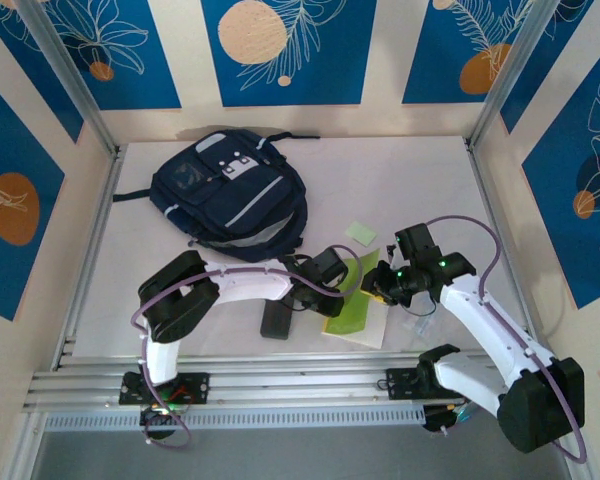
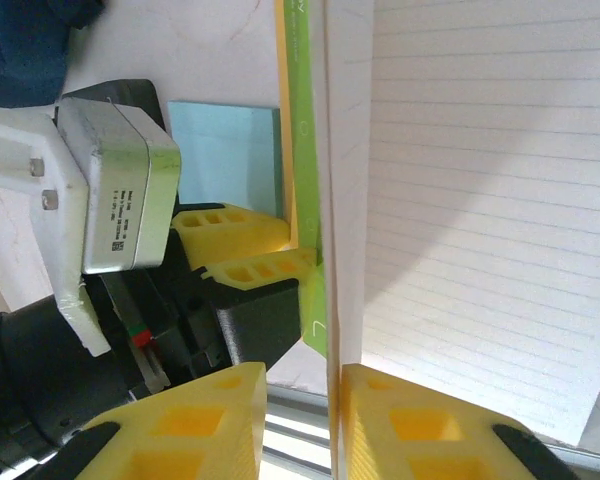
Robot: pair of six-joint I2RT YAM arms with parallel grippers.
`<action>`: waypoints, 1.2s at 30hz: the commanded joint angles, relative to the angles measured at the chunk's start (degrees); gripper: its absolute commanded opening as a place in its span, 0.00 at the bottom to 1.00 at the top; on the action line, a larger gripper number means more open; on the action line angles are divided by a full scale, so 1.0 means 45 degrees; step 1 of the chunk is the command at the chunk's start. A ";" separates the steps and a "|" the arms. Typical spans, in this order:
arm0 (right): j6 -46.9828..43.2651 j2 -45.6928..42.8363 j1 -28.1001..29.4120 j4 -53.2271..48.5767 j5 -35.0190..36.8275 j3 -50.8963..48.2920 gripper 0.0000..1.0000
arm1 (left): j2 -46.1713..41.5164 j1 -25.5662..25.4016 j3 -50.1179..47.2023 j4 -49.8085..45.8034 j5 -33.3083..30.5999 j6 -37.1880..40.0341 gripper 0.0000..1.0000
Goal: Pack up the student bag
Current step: Pick up the book from the bottom-center of the table.
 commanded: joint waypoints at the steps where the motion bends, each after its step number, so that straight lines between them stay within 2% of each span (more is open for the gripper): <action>1: -0.0046 -0.0016 0.0108 -0.0138 -0.0047 -0.0032 0.25 | 0.0210 0.0082 -0.0235 -0.0170 0.0181 -0.0139 0.31; 5: 0.0067 0.0107 0.0113 0.0355 0.0000 -0.0471 0.15 | 0.0171 0.0082 -0.0262 -0.0167 0.0171 -0.0171 0.30; 8: 0.0100 0.0109 0.0090 0.0692 -0.0094 -0.0625 0.00 | 0.0115 0.0082 -0.0305 -0.0176 0.0123 -0.0218 0.31; 12: -0.0075 0.0032 -0.0021 0.0657 -0.0005 -0.0489 0.00 | -0.0480 0.0289 -0.0435 -0.0122 0.0070 -0.0298 0.35; 16: -0.0380 -0.0149 -0.0418 0.1240 -0.0726 -0.0115 0.00 | -0.2156 0.1118 -0.1060 0.0428 0.0116 -0.0728 0.55; 19: -0.0553 0.0000 -0.0792 0.1669 -0.1564 0.0510 0.00 | -0.3452 0.2077 -0.1800 0.1341 0.0464 -0.1270 0.61; 28: -0.0580 0.1883 -0.0838 0.3539 -0.3920 0.3343 0.00 | -0.5365 0.5121 -0.3919 0.4330 0.2095 -0.2556 0.71; 36: -0.0279 0.4711 0.0690 0.5790 -0.4198 0.6231 0.00 | -0.6497 0.7483 -0.4674 0.4750 0.2289 -0.2908 0.75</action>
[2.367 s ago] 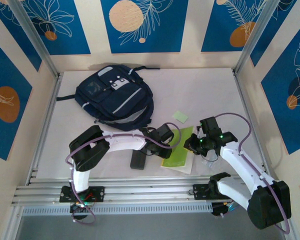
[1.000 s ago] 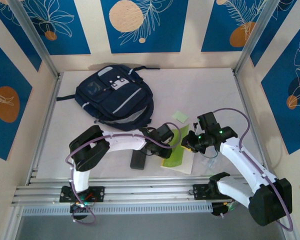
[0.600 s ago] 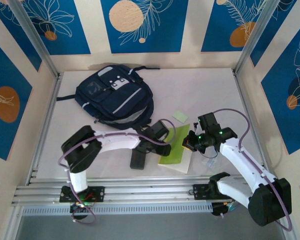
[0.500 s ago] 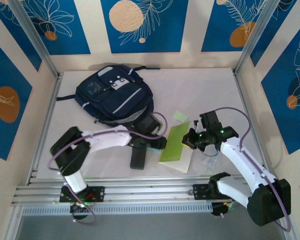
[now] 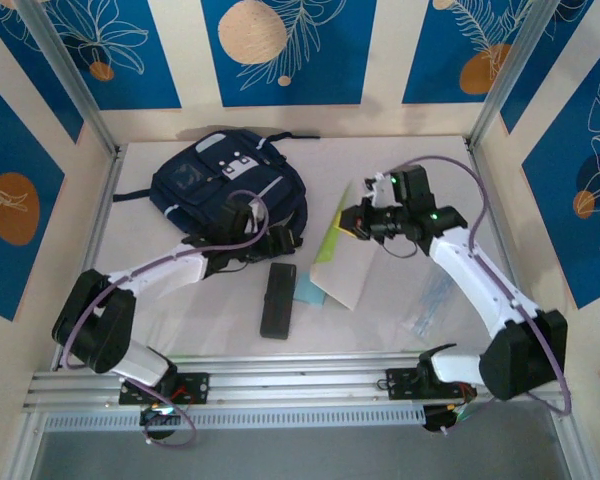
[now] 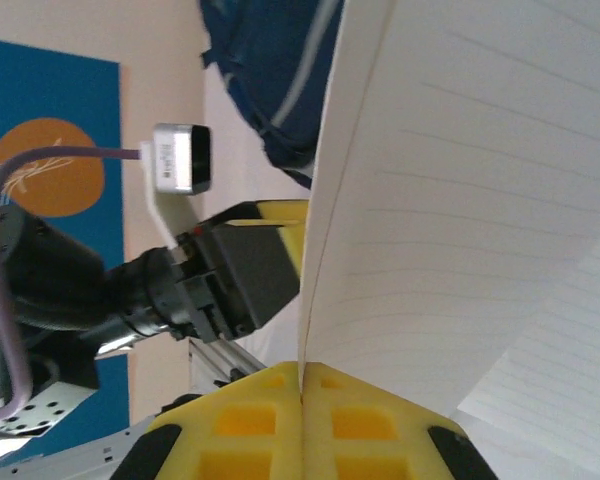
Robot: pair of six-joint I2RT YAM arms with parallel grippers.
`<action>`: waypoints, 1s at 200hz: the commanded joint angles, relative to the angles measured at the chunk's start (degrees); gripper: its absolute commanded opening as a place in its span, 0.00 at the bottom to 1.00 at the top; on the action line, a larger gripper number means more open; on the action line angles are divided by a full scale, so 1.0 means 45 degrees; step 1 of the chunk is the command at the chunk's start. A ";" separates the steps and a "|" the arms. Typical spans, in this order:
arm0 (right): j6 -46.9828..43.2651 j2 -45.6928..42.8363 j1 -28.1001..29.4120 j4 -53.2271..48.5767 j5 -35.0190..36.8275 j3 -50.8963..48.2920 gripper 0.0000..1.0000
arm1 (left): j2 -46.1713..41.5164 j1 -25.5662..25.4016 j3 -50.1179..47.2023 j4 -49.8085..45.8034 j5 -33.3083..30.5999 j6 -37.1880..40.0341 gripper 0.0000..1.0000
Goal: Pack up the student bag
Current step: Pick up the book from the bottom-center of the table, then pass the book.
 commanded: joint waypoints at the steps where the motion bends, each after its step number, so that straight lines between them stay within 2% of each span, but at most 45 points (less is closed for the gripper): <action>1: 0.0161 0.1012 0.0760 0.1732 -0.0875 0.1375 0.00 | -0.0940 0.1048 -0.0395 0.0660 0.0368 -0.0433 0.75; 36: 0.0370 0.2375 0.1329 0.2692 -0.1156 0.1822 0.00 | -0.1900 0.1946 -0.1096 0.0533 -0.0293 -0.0457 0.83; 65: 0.0633 0.3231 0.1042 0.3887 -0.1394 0.0341 0.00 | -0.1956 0.1948 -0.1480 0.0593 -0.0600 -0.0388 0.84; 106: 0.0602 0.4646 0.0263 0.4960 -0.1253 -0.1229 0.00 | -0.1091 0.1948 -0.1619 0.1165 -0.0212 -0.0587 0.84; 158: -0.0275 0.4867 0.0042 0.4294 -0.0078 -0.1454 0.00 | -0.0074 0.1737 -0.1720 0.1726 0.0371 -0.0723 0.79; 200: -0.0620 0.5778 0.0337 0.3892 0.0216 -0.0869 0.00 | 0.1259 0.1418 -0.1836 0.3152 0.1134 -0.1116 0.73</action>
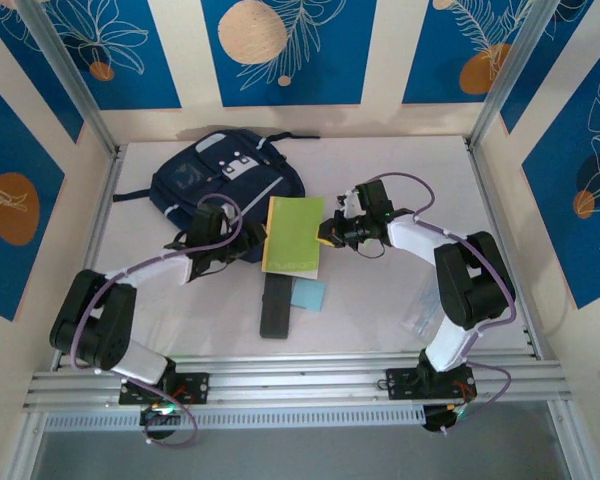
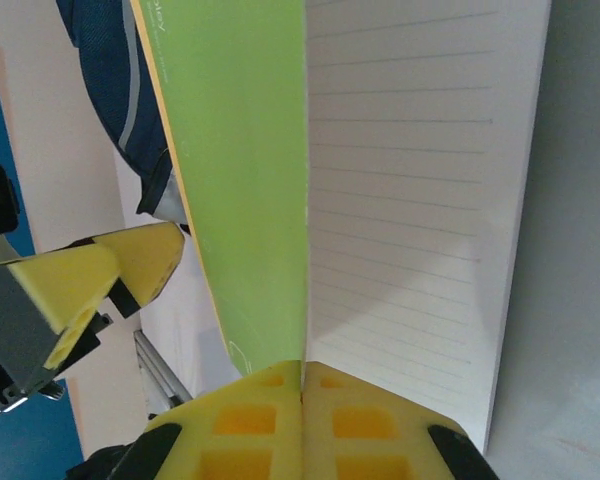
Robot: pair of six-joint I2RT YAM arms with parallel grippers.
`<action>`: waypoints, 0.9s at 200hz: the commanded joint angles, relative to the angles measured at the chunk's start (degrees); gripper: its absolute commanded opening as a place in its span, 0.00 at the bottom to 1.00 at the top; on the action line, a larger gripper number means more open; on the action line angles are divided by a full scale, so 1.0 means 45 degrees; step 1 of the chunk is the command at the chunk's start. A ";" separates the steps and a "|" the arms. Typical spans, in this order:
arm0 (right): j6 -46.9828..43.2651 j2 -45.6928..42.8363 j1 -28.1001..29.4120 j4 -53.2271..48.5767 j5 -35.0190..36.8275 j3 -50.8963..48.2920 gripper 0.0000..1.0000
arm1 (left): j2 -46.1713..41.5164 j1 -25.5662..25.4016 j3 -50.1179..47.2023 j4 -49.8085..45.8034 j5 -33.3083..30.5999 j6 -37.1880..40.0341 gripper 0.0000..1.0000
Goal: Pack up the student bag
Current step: Pass the book.
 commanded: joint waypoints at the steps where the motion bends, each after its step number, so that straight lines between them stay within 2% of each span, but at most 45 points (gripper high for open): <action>1: -0.0508 0.0688 0.0215 -0.0406 0.0333 0.0578 0.00 | 0.0824 -0.0275 -0.0110 0.1165 0.0806 -0.0329 0.73; 23: -0.0625 0.1020 0.0473 -0.0536 0.0457 0.0953 0.00 | 0.1650 -0.0485 0.0059 0.1635 0.1053 -0.0445 0.67; 63: -0.0723 0.0944 0.0407 -0.0891 0.0561 0.1048 0.00 | 0.1931 -0.0732 0.0079 0.2815 0.1531 -0.0974 0.25; 88: -0.0796 0.0619 0.0276 -0.1241 0.0764 0.0897 0.00 | 0.1183 -0.0772 0.0212 0.2361 0.1412 -0.0894 0.12; 95: -0.0801 0.0514 0.0281 -0.1358 0.0886 0.0856 0.03 | 0.0948 -0.0771 0.0288 0.2166 0.1414 -0.0861 0.08; 115: -0.0884 0.0173 0.0203 -0.1834 0.1314 0.0886 0.20 | 0.0436 -0.0809 0.0497 0.1777 0.1545 -0.0939 0.05; 136: -0.0918 -0.0326 0.0098 -0.2714 0.1903 0.1075 0.48 | 0.0051 -0.0923 0.0589 0.1833 0.1648 -0.1190 0.00; 146: -0.0918 -0.0687 0.0059 -0.3147 0.2290 0.1106 0.59 | -0.0030 -0.0947 0.0659 0.2058 0.1637 -0.1373 0.00; 148: -0.0918 -0.0836 0.0061 -0.3301 0.2456 0.1107 0.66 | -0.0032 -0.0947 0.0675 0.2115 0.1645 -0.1413 0.00; 151: -0.0904 -0.0920 0.0057 -0.3397 0.2546 0.1107 0.70 | -0.0052 -0.0947 0.0695 0.2196 0.1618 -0.1462 0.00; 155: -0.0882 -0.1215 0.0067 -0.3622 0.2800 0.1061 0.81 | -0.0083 -0.0947 0.0748 0.2291 0.1567 -0.1531 0.00; 163: -0.0780 -0.1700 0.0037 -0.3940 0.3105 0.0977 0.94 | -0.0125 -0.0947 0.0891 0.2448 0.1329 -0.1616 0.00; 168: -0.0661 -0.1997 0.0018 -0.4082 0.3205 0.0881 1.00 | -0.0158 -0.0947 0.0963 0.2610 0.1144 -0.1665 0.00; 180: -0.0111 -0.2716 -0.0074 -0.4075 0.3010 0.0537 0.99 | -0.0245 -0.0947 0.1156 0.3170 0.0597 -0.1921 0.00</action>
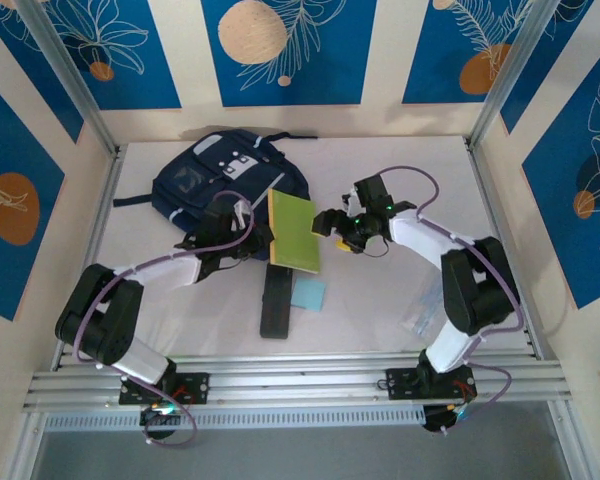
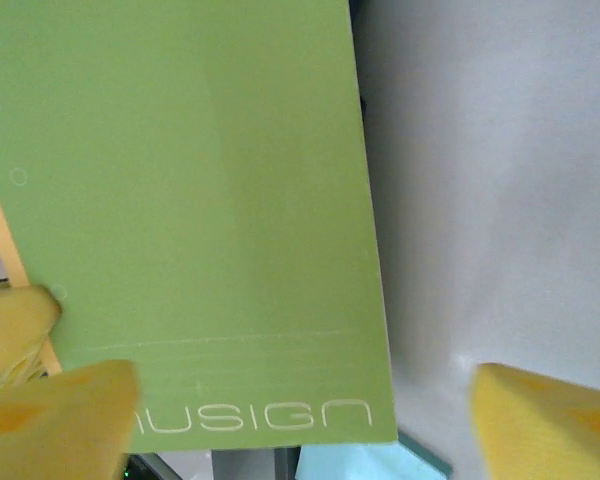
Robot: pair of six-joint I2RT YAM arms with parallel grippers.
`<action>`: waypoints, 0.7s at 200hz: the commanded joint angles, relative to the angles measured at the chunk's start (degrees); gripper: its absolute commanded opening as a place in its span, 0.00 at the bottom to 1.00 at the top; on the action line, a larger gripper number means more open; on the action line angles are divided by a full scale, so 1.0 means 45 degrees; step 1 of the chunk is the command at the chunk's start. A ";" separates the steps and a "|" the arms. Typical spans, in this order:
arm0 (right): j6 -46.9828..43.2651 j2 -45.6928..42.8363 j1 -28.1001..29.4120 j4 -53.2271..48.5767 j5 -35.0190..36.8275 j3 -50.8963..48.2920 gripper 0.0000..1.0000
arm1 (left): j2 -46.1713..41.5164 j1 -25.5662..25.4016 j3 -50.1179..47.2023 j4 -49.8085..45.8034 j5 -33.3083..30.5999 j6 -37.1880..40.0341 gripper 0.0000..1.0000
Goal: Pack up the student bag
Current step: Pass the book.
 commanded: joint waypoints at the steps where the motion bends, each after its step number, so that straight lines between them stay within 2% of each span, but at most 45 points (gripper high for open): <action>1: 0.0663 -0.1780 -0.0174 -0.1116 0.0518 -0.0292 0.99 | -0.0499 -0.0083 0.0796 0.1361 -0.0784 -0.0664 0.00; 20: 0.2148 -0.2679 -0.0206 -0.0361 -0.0332 -0.1028 0.99 | -0.0642 -0.0083 0.1206 0.2247 -0.1942 -0.1010 0.00; 44: 0.5173 -0.3463 0.0153 0.2588 -0.1196 -0.2515 0.99 | -0.0676 -0.0141 0.1493 0.3473 -0.3529 -0.1530 0.00; 62: 0.7256 -0.3487 0.0605 0.4643 -0.0921 -0.3173 0.99 | -0.0574 -0.0339 0.1575 0.4242 -0.4436 -0.1734 0.00; 70: 0.8075 -0.3442 0.1065 0.6068 -0.0316 -0.3462 1.00 | -0.0540 -0.0478 0.1584 0.4426 -0.4764 -0.1745 0.00; 113: 1.0514 -0.2532 0.2540 0.9864 0.1817 -0.3621 0.99 | -0.0531 -0.1338 0.0890 0.5571 -0.6313 -0.2135 0.00; 140: 1.1665 -0.1485 0.2887 1.1408 0.2028 -0.3362 0.99 | -0.0552 -0.1702 0.0543 0.6204 -0.6826 -0.2407 0.00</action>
